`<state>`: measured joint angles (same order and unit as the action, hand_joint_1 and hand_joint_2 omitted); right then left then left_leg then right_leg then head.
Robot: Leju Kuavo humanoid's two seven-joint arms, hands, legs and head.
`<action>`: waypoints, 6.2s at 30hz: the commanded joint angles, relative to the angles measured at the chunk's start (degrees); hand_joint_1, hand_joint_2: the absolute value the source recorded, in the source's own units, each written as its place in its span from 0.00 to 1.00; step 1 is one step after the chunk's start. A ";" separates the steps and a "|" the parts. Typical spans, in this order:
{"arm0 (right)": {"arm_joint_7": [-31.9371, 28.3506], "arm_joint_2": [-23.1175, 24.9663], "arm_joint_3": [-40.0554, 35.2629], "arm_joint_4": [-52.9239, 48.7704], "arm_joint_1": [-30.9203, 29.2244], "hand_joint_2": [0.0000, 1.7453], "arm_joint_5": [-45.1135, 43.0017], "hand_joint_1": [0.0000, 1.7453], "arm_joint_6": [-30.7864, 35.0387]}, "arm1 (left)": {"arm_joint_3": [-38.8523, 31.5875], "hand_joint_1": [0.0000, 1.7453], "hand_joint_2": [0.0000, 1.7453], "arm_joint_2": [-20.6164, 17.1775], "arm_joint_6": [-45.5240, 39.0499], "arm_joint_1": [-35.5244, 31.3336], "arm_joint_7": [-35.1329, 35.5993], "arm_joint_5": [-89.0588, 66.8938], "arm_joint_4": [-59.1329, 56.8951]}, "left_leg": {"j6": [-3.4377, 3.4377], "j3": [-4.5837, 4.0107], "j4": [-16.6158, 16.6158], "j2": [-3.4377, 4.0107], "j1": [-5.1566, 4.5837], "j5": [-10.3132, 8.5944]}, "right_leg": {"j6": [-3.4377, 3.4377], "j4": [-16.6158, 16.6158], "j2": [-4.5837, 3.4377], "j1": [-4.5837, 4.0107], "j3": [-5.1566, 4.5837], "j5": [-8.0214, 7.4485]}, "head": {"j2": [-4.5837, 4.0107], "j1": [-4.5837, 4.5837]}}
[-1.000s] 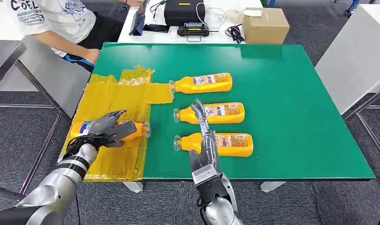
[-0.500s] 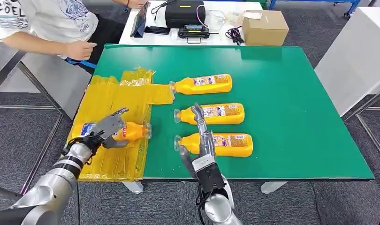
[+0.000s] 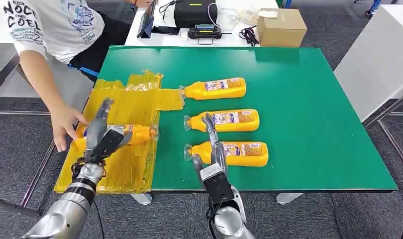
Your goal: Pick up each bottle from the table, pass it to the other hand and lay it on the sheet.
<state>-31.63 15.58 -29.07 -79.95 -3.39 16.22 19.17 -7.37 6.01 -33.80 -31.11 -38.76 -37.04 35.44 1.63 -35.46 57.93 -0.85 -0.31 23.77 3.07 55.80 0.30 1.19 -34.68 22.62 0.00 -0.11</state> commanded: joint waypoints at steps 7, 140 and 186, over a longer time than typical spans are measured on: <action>20.11 -9.71 -3.67 10.82 -9.32 1.00 23.62 0.00 -0.72 | -3.73 0.00 1.00 6.21 -6.20 10.49 -1.24 -2.60 32.19 | -0.09 0.02 0.03 0.24 0.08 0.15 | -0.11 -0.07 -0.23 -0.10 0.01 0.02 | 0.00 0.00; -0.31 -4.93 12.50 9.71 -2.30 1.00 11.21 1.00 -3.71 | 24.96 0.00 1.00 6.74 45.21 18.92 17.61 57.93 32.15 | -0.07 0.06 -0.02 0.45 0.10 0.22 | -0.24 -0.15 -0.26 -0.15 0.02 0.00 | 0.00 0.02; 1.84 -2.63 -2.82 31.57 -10.54 1.00 15.33 1.00 -5.18 | 23.83 0.00 1.00 8.58 41.49 15.55 16.44 51.15 22.24 | 0.00 -0.27 -0.01 0.24 0.02 0.04 | -0.14 -0.09 -0.05 -0.06 -0.29 -0.05 | 0.00 0.04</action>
<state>-29.99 13.75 -28.65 -53.68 -11.85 31.34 14.49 15.54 15.08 7.74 -12.42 -22.67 14.40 61.42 1.71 -35.91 57.96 -0.62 -0.33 23.76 3.03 55.76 0.23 1.18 -35.17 22.52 0.00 -0.07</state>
